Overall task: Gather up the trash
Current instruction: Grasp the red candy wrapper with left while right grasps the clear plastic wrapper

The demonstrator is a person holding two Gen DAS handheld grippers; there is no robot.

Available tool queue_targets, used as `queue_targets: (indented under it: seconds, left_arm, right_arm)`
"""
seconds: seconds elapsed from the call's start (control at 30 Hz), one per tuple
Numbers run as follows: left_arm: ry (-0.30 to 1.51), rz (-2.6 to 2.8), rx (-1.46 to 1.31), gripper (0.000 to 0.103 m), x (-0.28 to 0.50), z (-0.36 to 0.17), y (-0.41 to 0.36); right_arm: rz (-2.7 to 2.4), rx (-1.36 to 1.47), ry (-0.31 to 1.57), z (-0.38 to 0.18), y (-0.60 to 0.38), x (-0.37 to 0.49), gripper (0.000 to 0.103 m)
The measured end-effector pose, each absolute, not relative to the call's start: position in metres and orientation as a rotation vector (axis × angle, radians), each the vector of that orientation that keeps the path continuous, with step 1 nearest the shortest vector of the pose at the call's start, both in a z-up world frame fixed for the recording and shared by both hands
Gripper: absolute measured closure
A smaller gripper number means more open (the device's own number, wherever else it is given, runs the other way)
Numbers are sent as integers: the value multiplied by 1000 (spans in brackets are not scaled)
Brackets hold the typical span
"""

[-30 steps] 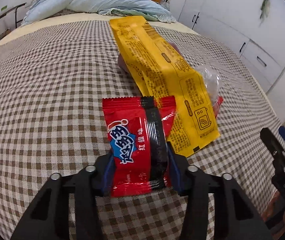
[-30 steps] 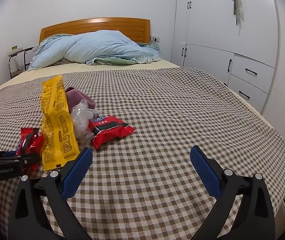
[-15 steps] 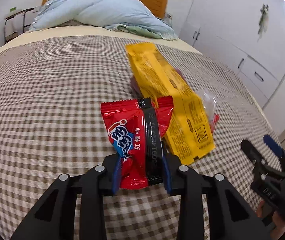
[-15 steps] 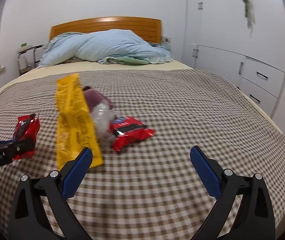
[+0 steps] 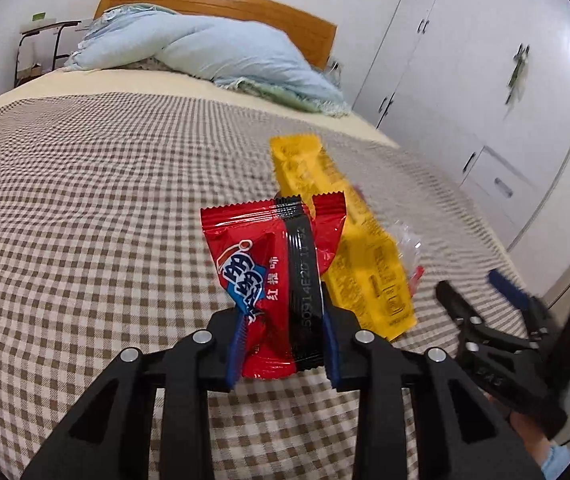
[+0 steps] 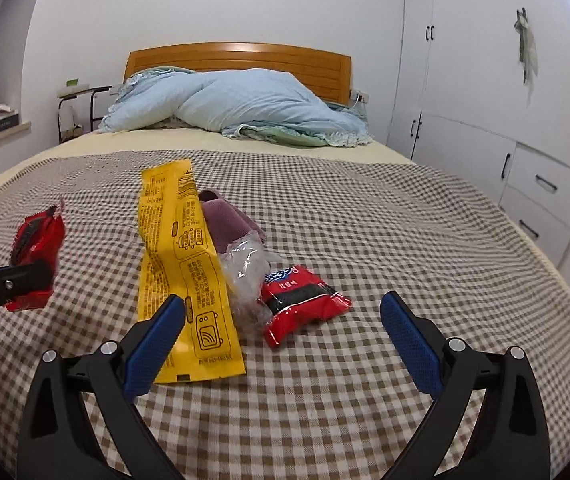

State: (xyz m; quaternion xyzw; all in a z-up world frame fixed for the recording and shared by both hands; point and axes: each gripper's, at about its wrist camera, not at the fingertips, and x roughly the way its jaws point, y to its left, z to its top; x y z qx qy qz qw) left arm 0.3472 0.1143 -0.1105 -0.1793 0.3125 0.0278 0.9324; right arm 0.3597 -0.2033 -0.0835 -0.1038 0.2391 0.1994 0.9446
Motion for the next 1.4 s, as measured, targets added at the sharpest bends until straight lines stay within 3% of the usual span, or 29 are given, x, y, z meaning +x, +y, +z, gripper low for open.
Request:
queue_targets:
  seconds: [0.43,0.47,0.5,0.57,0.93,0.97,1.0,1.03,1.17,1.4]
  left_arm:
    - [547,-18,-451,74,334,-100,128]
    - [549,-13,-441,74,334,-101,127]
    - [557,-10,-433,74,335,-102,126]
    - [572,-1,-424,74,338,-104,123]
    - [590,8,-409,74,349,-109,115]
    - [591,8,-408,74,350,-109,115]
    - [592,8,-408,74,350,-109,114]
    - [591,9,-406,74,351,-109,114]
    - [593,13,-408,74,355,-112,113]
    - [598,11,-409,74,361,-115,112]
  right_arm:
    - [425,-184,481,-81,-195,373,9]
    - [431,-182,484,-82,-195,374,14]
    - [433,-183,486,-82,-194,375,30]
    - [420,-178,495,-82,-193,379,46]
    - [533,-117,539,-88,-193,397,46]
    - [550,-130,552,-90,-190,399,53]
    - [570,-137,570,-92,-187,401,71]
    - [584,-136,583,-93,-186,402,79]
    - [611,-96,579,-92,-193,401,85]
    - [553,-125,489,-83,-195,383,87]
